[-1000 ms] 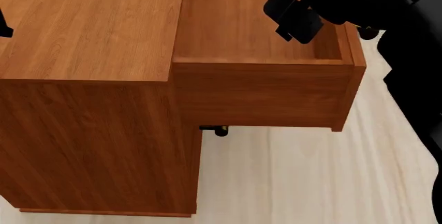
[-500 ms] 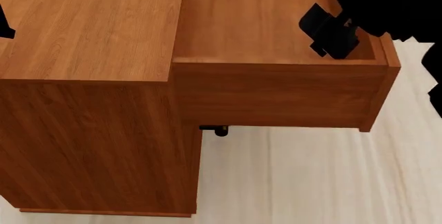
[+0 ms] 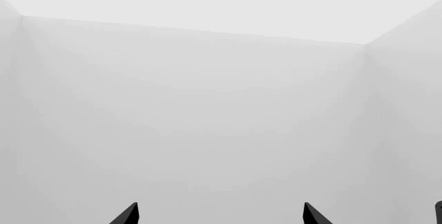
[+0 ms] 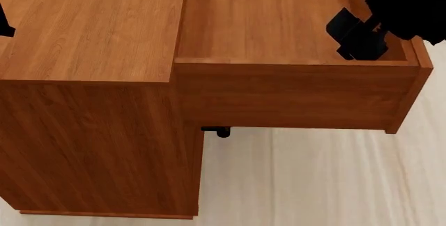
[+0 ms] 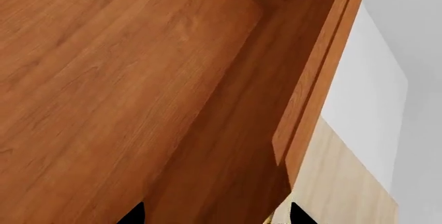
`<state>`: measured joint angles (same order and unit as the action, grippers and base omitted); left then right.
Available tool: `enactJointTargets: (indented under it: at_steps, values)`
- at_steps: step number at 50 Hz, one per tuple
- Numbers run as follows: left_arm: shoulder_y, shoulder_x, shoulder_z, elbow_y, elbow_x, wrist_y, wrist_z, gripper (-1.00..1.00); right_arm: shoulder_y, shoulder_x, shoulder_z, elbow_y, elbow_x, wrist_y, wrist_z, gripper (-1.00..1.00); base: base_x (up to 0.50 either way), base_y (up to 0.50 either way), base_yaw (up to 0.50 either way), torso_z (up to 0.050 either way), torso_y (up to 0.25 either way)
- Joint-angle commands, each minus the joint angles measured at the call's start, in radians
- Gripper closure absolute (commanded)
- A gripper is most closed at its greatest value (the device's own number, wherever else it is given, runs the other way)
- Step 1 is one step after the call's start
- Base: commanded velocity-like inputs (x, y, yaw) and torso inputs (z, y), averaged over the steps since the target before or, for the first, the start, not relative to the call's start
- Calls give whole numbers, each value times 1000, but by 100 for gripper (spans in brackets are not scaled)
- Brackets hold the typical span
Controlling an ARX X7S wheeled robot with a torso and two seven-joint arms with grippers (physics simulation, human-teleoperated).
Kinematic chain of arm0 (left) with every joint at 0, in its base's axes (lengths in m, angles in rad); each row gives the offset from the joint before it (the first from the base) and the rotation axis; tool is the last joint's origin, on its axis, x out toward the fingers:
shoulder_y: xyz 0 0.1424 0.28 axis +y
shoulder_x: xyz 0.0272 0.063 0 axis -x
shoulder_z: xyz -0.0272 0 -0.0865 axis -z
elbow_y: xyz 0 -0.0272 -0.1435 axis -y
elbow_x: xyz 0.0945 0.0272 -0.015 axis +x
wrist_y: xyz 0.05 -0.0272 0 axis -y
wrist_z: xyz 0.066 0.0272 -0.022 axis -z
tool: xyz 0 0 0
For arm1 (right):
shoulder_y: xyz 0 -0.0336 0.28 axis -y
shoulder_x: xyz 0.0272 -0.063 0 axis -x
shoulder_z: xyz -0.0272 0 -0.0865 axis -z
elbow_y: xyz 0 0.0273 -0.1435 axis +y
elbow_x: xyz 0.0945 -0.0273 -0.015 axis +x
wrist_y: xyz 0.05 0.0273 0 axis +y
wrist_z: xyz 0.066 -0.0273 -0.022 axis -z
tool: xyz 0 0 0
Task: Close the bottom drawer of the cabinet and open the top drawer.
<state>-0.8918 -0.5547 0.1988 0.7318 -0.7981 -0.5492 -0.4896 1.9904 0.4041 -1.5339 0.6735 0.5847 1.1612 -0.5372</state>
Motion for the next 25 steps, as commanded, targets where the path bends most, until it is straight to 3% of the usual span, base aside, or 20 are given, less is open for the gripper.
enactJointTargets:
  at_steps: [1, 25]
  values:
    - [-1, -1, 2, -1, -1, 3, 0, -100, 2, 39, -35, -6, -17, 22, 15, -100, -13, 0, -5, 0, 0]
    - [-9, 1, 10, -1, -6, 2, -6, -100, 97, 64, -60, -43, -38, 70, -10, -100, -1, -2, -5, 0, 1]
